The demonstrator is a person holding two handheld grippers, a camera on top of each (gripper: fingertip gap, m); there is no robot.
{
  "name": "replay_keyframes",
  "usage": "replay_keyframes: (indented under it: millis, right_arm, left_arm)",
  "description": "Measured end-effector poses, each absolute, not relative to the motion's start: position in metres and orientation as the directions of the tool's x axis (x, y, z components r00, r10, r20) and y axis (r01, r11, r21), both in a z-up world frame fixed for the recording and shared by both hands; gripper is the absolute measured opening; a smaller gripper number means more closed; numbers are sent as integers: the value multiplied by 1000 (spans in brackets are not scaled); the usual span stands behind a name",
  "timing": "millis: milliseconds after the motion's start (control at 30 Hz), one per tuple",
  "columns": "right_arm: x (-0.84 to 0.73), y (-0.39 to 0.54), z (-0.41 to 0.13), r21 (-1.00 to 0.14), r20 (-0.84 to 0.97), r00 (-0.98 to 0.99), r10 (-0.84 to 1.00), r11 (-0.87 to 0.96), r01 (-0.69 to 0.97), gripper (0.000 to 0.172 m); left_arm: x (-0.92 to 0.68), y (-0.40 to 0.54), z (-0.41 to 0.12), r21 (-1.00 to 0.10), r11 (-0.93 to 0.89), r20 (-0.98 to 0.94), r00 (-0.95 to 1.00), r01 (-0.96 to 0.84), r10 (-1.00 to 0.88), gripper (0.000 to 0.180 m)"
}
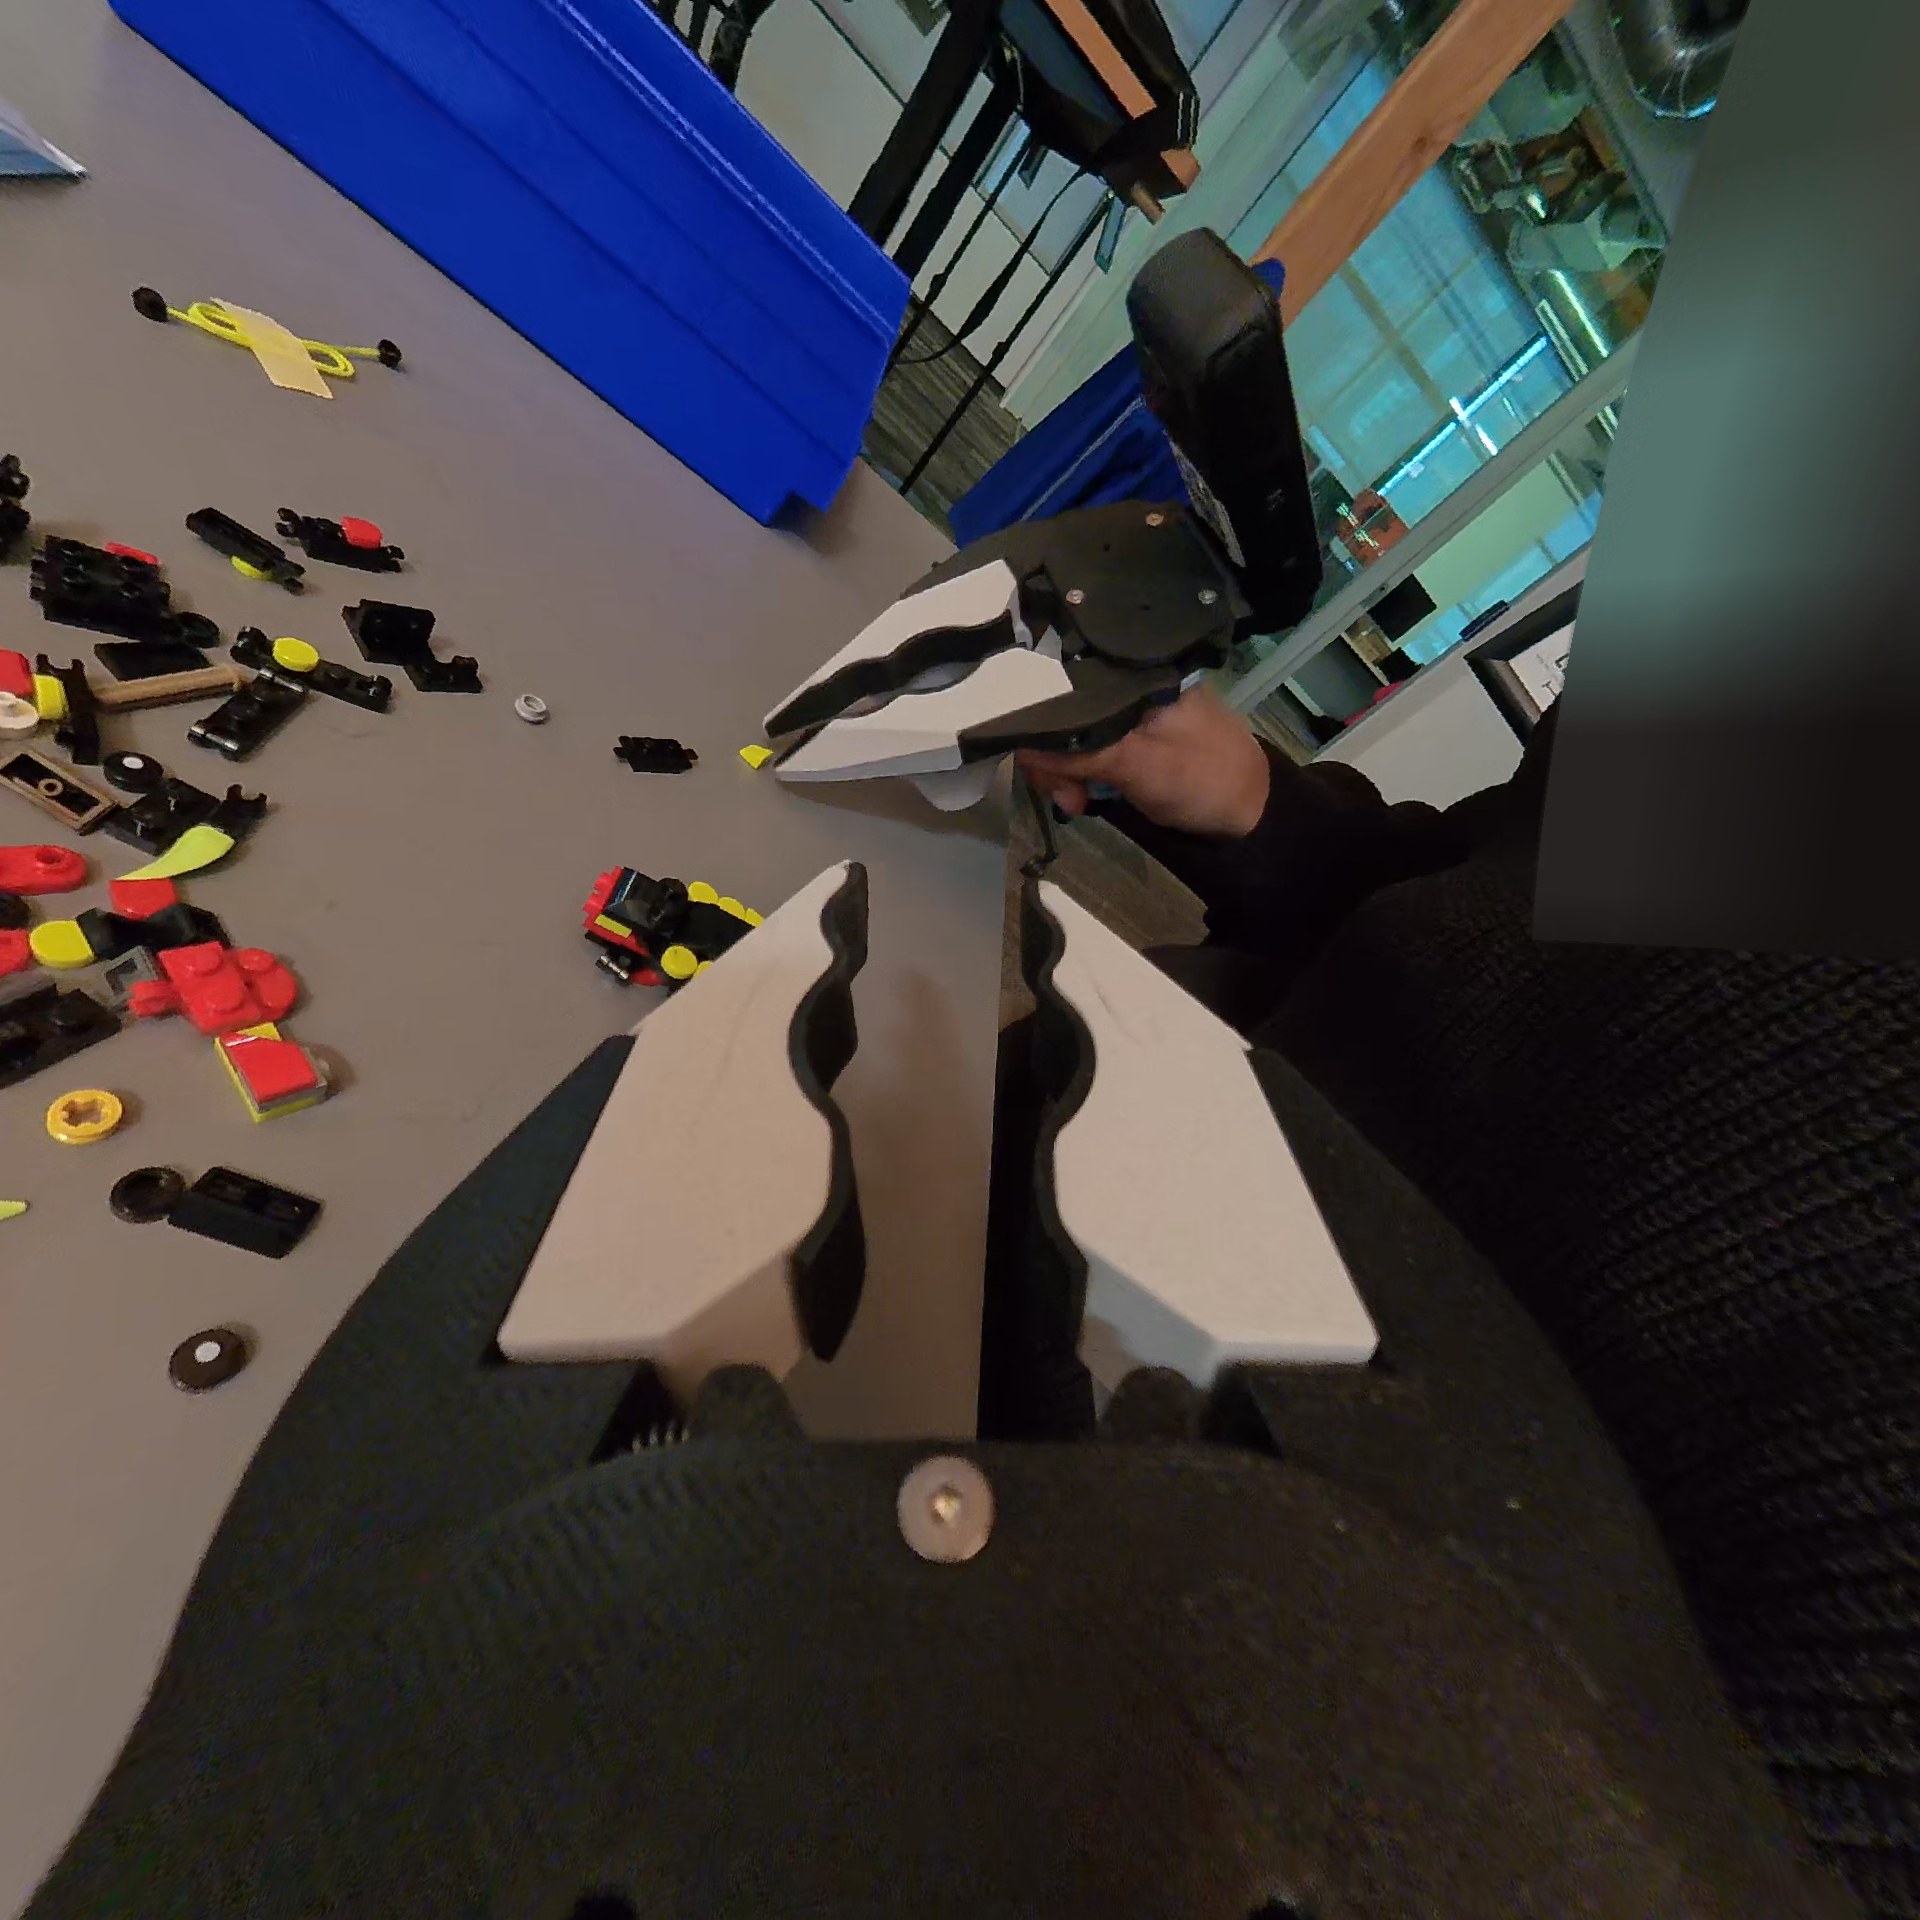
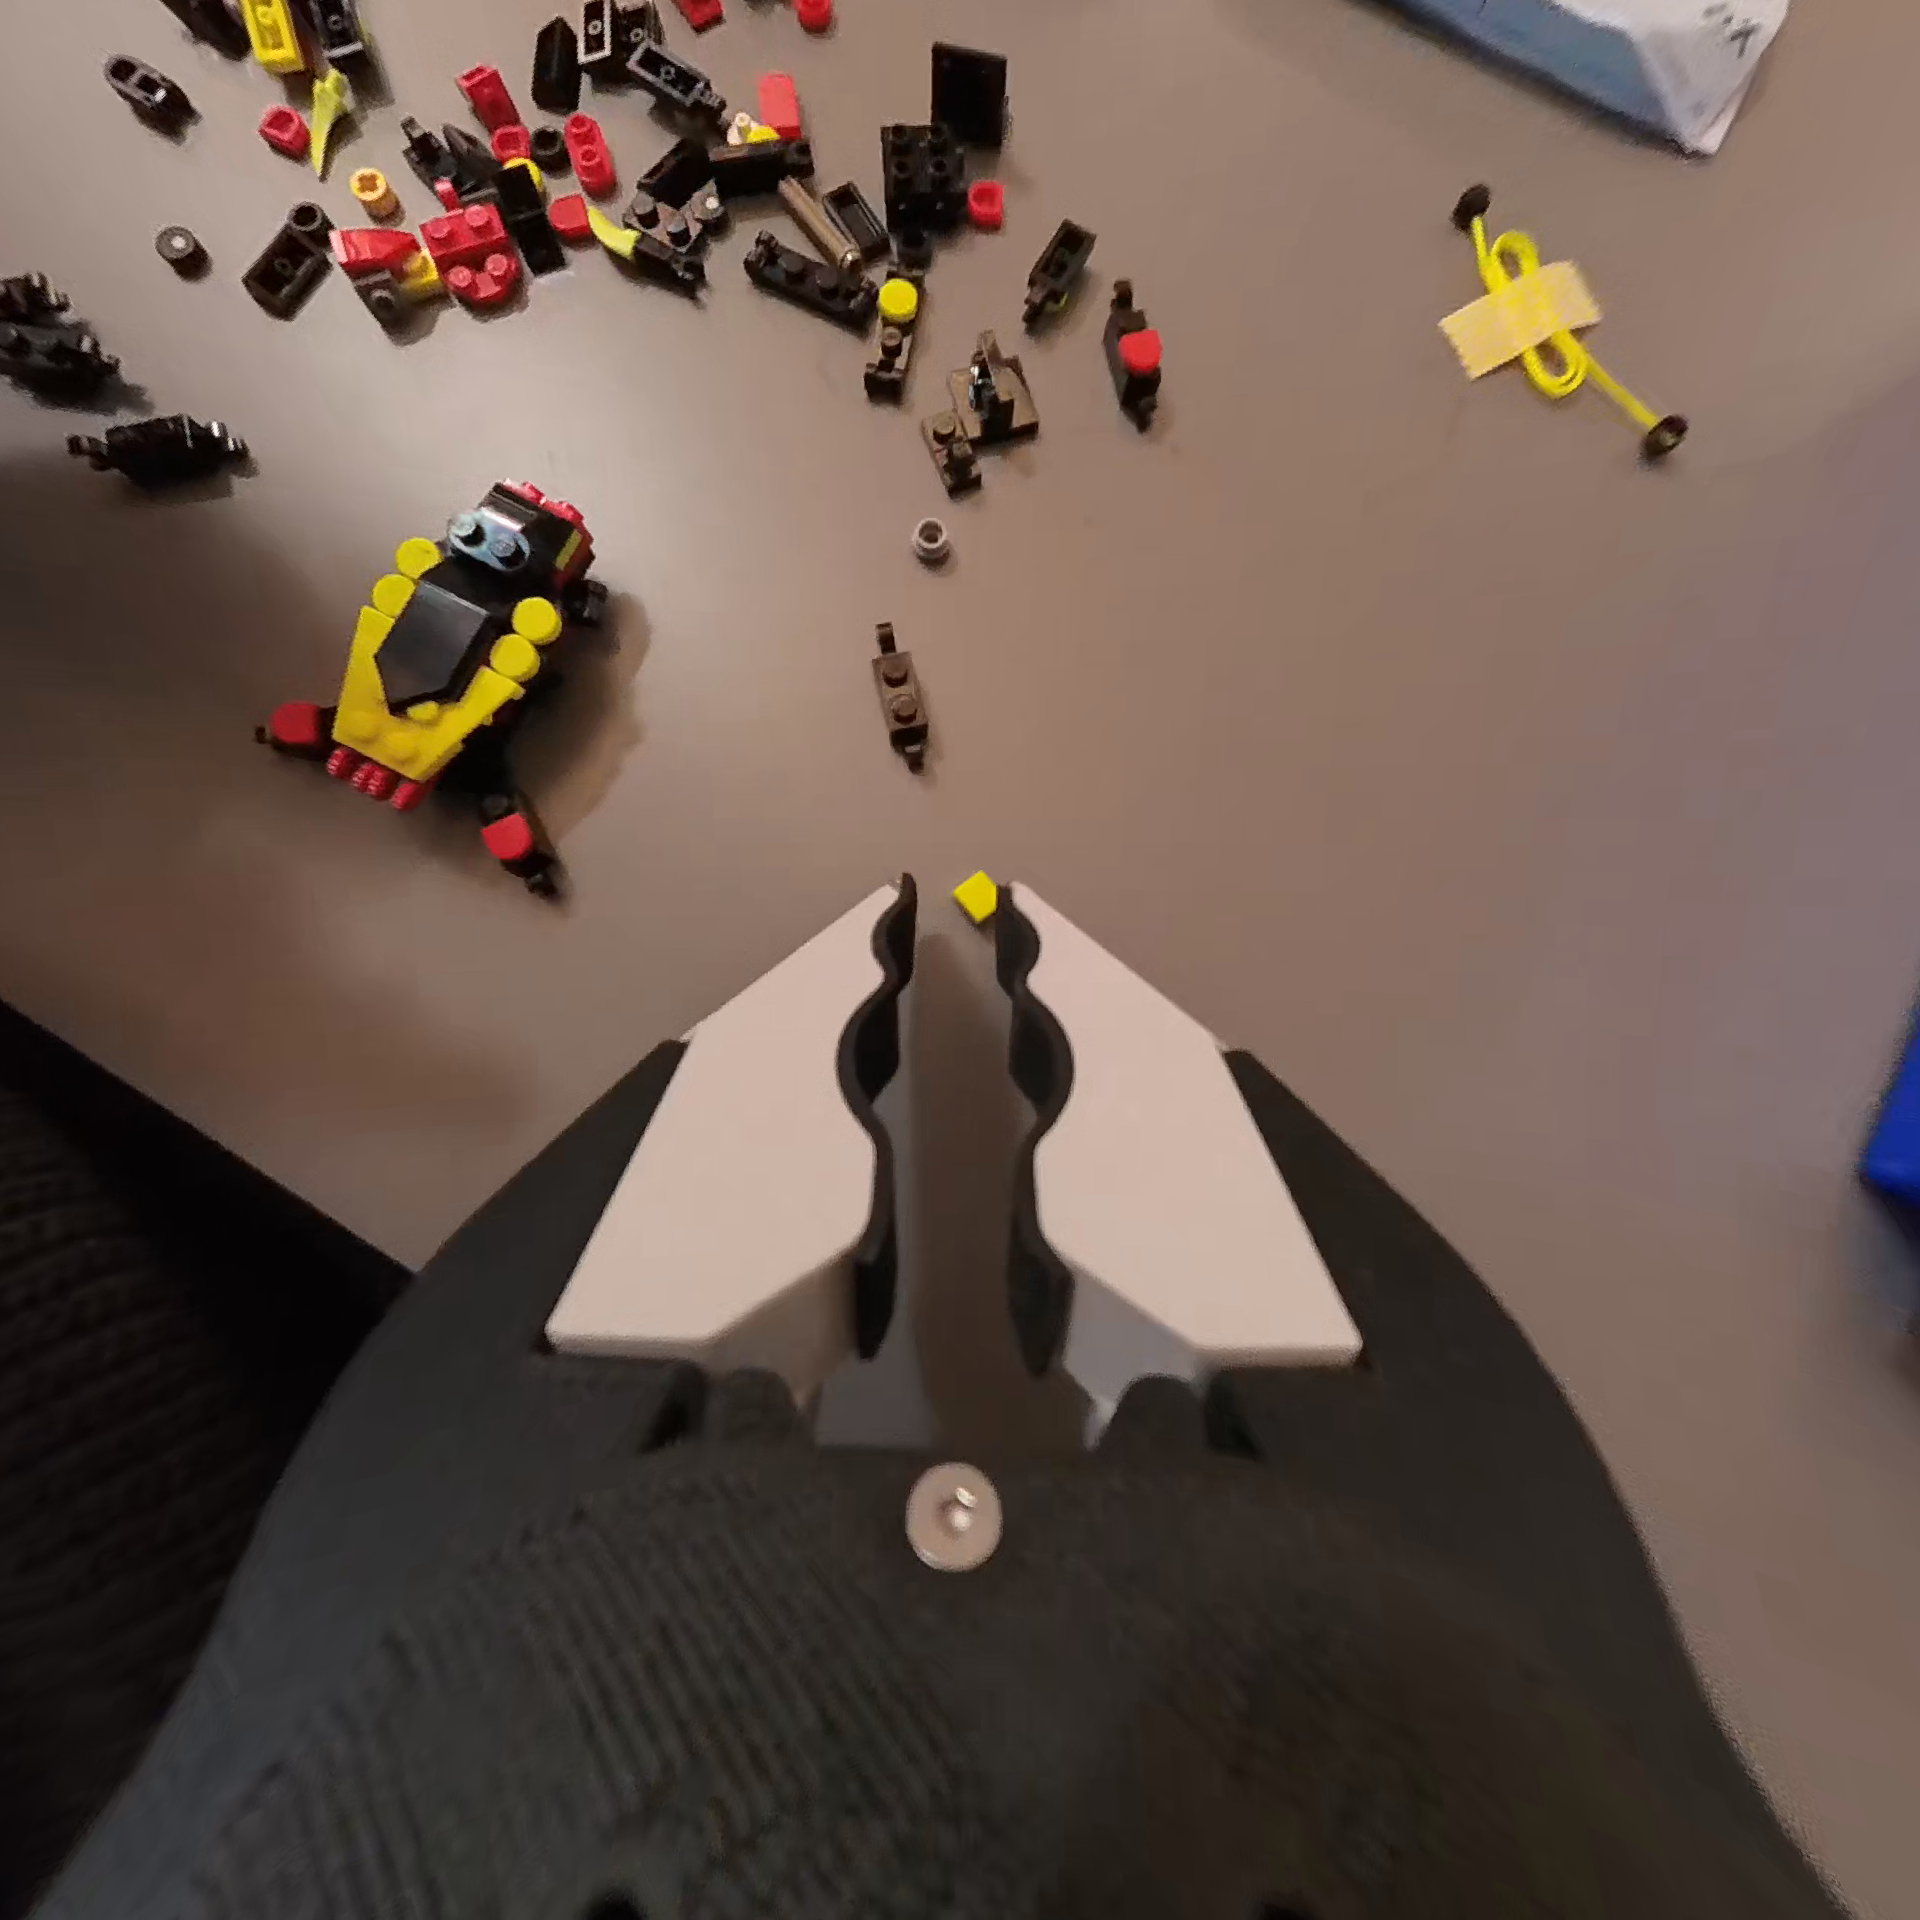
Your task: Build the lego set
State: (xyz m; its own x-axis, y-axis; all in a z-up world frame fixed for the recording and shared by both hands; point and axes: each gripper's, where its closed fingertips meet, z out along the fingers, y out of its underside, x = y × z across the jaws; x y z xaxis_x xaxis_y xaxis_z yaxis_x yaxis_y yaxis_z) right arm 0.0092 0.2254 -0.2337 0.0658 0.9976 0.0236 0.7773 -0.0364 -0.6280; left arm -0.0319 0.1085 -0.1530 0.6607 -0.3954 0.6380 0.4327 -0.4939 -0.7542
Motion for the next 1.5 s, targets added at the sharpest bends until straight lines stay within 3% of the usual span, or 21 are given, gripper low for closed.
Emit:
replay_keyframes:
  millis: [967, 1300, 1500]
  right_arm:
    - [4, 221, -239, -630, 1, 13, 1000, -10, 776, 14]
    - [3, 222, -240, -629, -1, 18, 1000, -14, 777, 6]
    - [-2, 231, -223, -688, 9, 18, 1000, -7, 726, 6]
  left_arm:
    - [-31, 108, -154, -753, -499, 638, 660, 429, -396, 26]
    - [-31, 108, -154, -752, -500, 640, 658, 431, -397, 27]
    - [-30, 111, -155, -745, -502, 649, 652, 440, -392, 27]
